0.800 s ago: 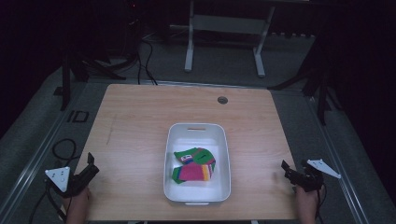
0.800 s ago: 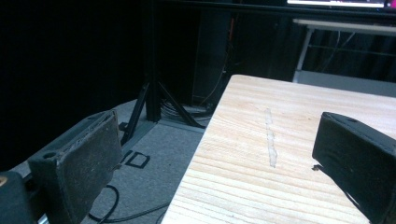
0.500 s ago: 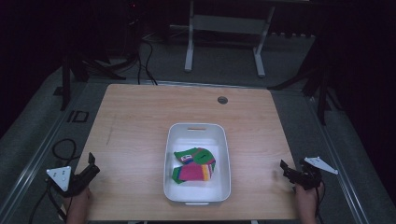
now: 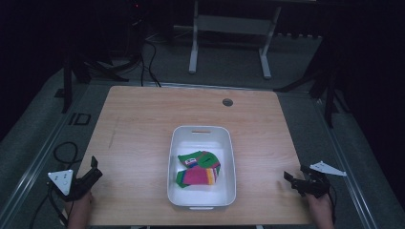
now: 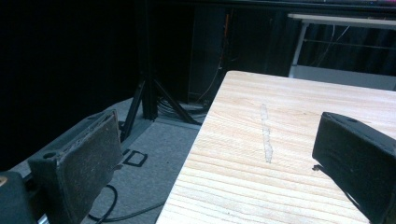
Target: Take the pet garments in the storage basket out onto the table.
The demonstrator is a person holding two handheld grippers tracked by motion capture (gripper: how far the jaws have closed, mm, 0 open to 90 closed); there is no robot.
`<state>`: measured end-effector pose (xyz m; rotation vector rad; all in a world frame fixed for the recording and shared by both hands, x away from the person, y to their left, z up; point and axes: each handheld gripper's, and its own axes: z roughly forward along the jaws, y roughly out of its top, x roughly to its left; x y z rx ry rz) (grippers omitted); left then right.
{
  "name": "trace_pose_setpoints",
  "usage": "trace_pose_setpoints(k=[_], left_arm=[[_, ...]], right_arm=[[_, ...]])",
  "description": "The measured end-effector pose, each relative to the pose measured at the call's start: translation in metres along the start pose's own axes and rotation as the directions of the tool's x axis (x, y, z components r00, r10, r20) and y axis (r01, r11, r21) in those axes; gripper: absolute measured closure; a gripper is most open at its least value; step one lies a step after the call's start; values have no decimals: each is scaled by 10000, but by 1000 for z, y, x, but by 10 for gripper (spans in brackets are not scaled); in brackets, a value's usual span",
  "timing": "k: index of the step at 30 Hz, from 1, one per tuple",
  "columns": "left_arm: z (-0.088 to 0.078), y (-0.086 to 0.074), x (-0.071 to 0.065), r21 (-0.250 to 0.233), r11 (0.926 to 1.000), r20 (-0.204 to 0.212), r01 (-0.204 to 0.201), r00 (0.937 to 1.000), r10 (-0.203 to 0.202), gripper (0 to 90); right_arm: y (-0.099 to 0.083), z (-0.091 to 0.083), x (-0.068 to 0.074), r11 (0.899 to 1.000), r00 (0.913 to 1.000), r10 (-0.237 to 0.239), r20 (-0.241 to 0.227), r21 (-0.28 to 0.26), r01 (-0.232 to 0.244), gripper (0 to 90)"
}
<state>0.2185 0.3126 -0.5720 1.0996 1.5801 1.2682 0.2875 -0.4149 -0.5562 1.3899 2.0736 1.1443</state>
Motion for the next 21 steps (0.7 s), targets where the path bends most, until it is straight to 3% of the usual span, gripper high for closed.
trace_pose_setpoints(k=[5,9,11,13,15,21], left_arm=[[0,0,0,10,10000,23,-3,10000,3,19],[0,0,0,10,10000,35,-6,10000,6,18],[0,0,0,9,10000,41,-1,10000,0,19],[0,0,0,10,10000,47,-17,10000,17,19],[0,0,0,18,10000,82,-5,10000,5,19],[0,0,0,18,10000,118,-34,9999,33,18]], right_arm=[[-3,-2,0,9969,9944,-549,-907,507,597,135],[-5,-3,4,9917,9868,-1015,-1264,657,1105,131],[-5,-4,8,9877,9847,-1283,-1182,744,1376,126],[-5,-3,12,9871,9818,-1294,-1392,762,1409,122],[-4,-2,17,9827,9753,-1407,-1701,958,1585,120],[-1,6,38,9630,9428,-2020,-2651,1217,2405,108]])
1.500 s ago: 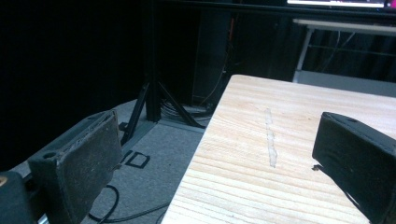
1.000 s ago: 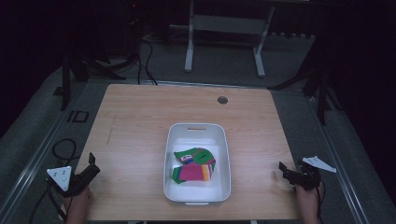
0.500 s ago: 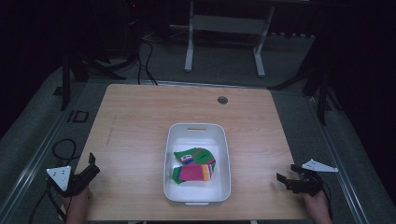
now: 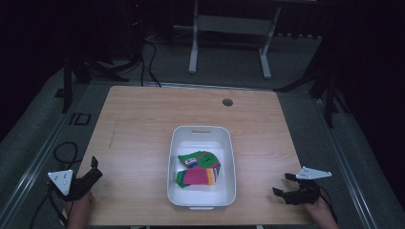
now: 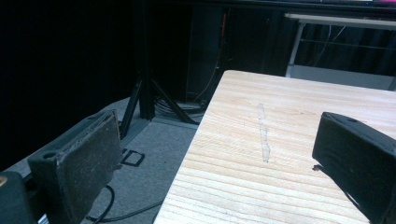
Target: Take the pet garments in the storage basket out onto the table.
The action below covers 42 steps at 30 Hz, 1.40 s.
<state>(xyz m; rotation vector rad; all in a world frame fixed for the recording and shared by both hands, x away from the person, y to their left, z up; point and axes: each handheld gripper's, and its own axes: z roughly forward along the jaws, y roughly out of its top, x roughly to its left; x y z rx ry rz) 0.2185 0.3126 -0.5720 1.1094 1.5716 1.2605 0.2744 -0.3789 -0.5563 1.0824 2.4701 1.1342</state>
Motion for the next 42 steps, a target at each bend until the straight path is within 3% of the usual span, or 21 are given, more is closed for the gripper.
trace_pose_setpoints(k=[6,17,24,29,42], left_arm=[[0,0,0,-18,10000,38,-6,10000,6,19],[0,0,0,-32,10000,79,-40,10000,40,19],[0,0,-1,-22,10000,107,-71,9999,71,19],[0,0,0,-40,10000,121,-59,9999,60,18],[0,0,0,-25,10000,204,-39,9998,39,19]], right_arm=[[12,13,16,9964,9973,-511,-531,651,545,107],[52,16,36,9962,9852,-835,-1497,118,862,107],[85,9,54,9879,9708,-1550,-1831,-298,1521,107],[106,8,62,9849,9632,-1707,-2075,-645,1607,107],[156,28,93,9640,9266,-2659,-2660,-711,2562,110]])
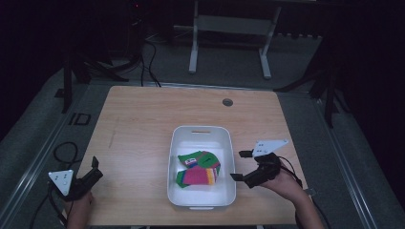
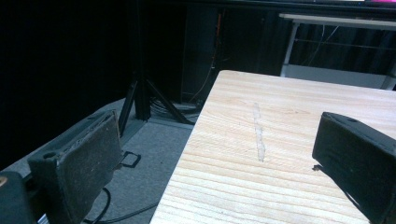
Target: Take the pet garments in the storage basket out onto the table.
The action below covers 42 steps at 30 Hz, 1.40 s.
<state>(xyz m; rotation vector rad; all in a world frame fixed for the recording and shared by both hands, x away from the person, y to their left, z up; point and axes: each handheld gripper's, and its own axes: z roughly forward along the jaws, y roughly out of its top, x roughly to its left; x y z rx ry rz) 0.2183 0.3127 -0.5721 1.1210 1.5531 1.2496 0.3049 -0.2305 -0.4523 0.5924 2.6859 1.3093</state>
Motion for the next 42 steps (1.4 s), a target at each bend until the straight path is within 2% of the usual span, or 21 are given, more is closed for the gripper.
trace_pose_setpoints(k=[3,9,17,24,25,27,33,37,39,42], left_arm=[[0,0,0,1,10000,22,-12,10000,12,18],[0,0,0,-13,10000,73,-16,10000,16,19],[0,0,1,-14,10000,155,16,9999,-16,18],[0,0,1,-18,10000,247,-25,9997,26,18],[0,0,1,-18,10000,247,-25,9997,26,19],[0,0,1,-40,10000,257,-3,9997,4,18],[0,0,1,-45,10000,259,17,9997,-16,18],[-1,0,1,-72,10000,246,8,9997,-7,18],[-1,0,1,-74,10000,244,4,9997,-2,18],[-1,0,1,-61,10000,261,-8,9997,9,19]], right_arm=[[12,10,3,9998,9997,-203,-124,75,204,110],[31,34,10,9966,9975,-575,-414,560,598,110],[53,68,19,9877,9907,-1042,-872,1081,1134,129],[69,98,25,9780,9860,-1165,-1193,1593,1348,130],[69,98,25,9780,9860,-1165,-1193,1593,1348,130],[72,110,26,9709,9849,-1312,-1132,1859,1507,129],[70,130,21,9536,9901,-1254,-637,2676,1380,129],[73,140,22,9482,9906,-1248,-566,2872,1359,123],[71,150,24,9305,9896,-1359,-467,3370,1437,120],[69,160,26,9092,9892,-1403,-430,3899,1459,116]])
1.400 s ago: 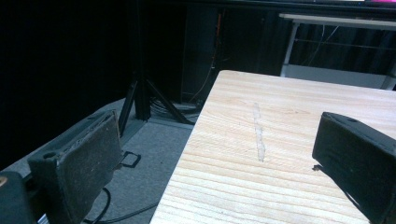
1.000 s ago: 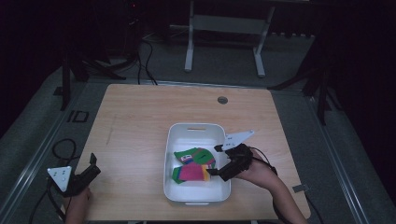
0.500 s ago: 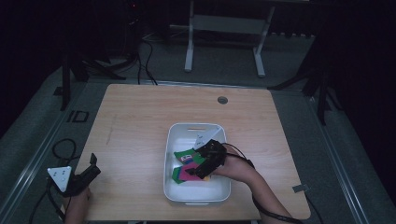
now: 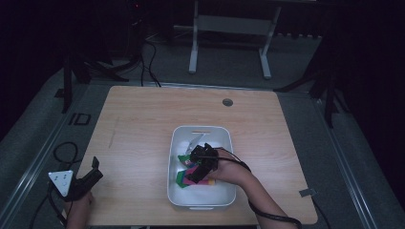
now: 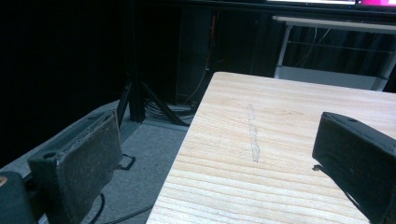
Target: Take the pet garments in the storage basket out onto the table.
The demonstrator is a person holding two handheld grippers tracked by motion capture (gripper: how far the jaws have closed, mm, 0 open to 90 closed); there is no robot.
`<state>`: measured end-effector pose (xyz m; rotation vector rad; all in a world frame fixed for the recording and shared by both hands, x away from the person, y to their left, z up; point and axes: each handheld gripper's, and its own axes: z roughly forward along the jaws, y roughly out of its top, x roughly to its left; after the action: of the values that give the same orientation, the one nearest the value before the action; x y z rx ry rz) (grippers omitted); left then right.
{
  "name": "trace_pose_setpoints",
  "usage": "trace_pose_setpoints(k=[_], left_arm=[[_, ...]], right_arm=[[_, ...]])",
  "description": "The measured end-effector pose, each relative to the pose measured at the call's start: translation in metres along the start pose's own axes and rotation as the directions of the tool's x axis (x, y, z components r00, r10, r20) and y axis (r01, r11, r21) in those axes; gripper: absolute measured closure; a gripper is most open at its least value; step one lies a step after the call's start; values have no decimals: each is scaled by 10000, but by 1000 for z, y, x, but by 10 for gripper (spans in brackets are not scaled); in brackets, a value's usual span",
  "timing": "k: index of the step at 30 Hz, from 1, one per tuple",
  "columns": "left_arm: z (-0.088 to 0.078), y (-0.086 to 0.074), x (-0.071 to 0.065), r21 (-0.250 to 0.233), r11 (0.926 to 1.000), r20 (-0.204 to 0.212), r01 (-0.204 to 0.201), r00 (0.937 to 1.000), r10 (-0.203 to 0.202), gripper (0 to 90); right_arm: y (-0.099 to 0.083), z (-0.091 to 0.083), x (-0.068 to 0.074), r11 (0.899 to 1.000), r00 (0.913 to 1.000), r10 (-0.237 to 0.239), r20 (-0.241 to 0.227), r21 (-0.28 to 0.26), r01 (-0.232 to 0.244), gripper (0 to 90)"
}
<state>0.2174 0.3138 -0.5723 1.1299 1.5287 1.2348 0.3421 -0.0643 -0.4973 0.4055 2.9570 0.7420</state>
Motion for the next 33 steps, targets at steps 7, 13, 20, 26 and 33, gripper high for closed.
trace_pose_setpoints(k=[7,13,20,26,33], left_arm=[[0,0,0,1,10000,20,10,10000,-10,18],[0,0,0,-6,10000,41,-5,10000,5,18],[0,0,0,1,10000,21,13,10000,-13,18],[0,0,0,8,10000,15,2,10000,-2,18],[0,0,0,11,10000,6,-18,10000,18,18]], right_arm=[[5,22,1,9908,9998,15,183,1353,-40,120],[5,31,8,9725,9975,-673,227,2251,605,429],[5,22,11,9763,9968,-775,186,2039,721,683],[3,-12,5,9972,9979,-133,626,745,86,697],[8,-62,4,9966,9943,121,1059,-824,-34,697]])
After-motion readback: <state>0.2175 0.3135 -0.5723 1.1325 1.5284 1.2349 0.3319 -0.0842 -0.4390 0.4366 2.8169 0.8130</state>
